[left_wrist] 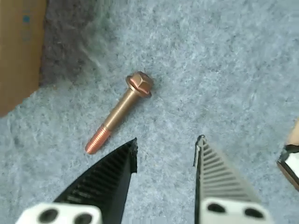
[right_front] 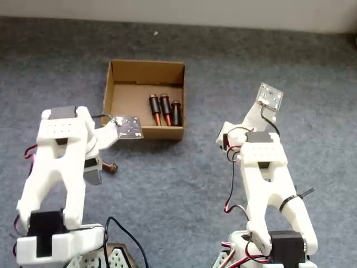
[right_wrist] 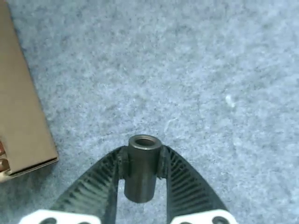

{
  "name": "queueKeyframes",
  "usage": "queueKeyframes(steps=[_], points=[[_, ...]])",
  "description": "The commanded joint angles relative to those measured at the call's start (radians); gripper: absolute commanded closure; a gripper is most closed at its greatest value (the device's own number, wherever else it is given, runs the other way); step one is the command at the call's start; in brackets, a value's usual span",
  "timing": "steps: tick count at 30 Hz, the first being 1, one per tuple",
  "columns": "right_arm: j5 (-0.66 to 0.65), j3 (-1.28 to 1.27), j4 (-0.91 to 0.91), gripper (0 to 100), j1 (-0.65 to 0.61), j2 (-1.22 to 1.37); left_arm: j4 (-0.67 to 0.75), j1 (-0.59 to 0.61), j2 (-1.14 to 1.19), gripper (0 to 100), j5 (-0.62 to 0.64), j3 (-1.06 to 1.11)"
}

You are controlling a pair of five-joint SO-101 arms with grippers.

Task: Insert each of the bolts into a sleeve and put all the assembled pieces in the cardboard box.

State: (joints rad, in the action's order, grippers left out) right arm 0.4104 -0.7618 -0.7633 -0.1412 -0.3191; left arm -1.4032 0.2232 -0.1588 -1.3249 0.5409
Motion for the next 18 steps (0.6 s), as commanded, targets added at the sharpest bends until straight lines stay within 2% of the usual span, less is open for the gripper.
queueKeyframes(steps=[1,8,13,18], points=[[-0.008,0.012,0.016,99.4,0.013,-0.048,0.097,-0.038,0.093,78,-0.203,-0.045],[-0.008,0.012,0.018,99.4,0.013,-0.048,0.195,-0.056,0.213,78,-0.204,-0.047],[-0.008,0.005,0.096,99.4,0.013,-0.048,0.276,-0.056,0.295,78,-0.198,-0.047],[-0.008,0.004,0.119,99.4,0.013,-0.048,0.278,-0.067,0.295,88,-0.196,-0.038]])
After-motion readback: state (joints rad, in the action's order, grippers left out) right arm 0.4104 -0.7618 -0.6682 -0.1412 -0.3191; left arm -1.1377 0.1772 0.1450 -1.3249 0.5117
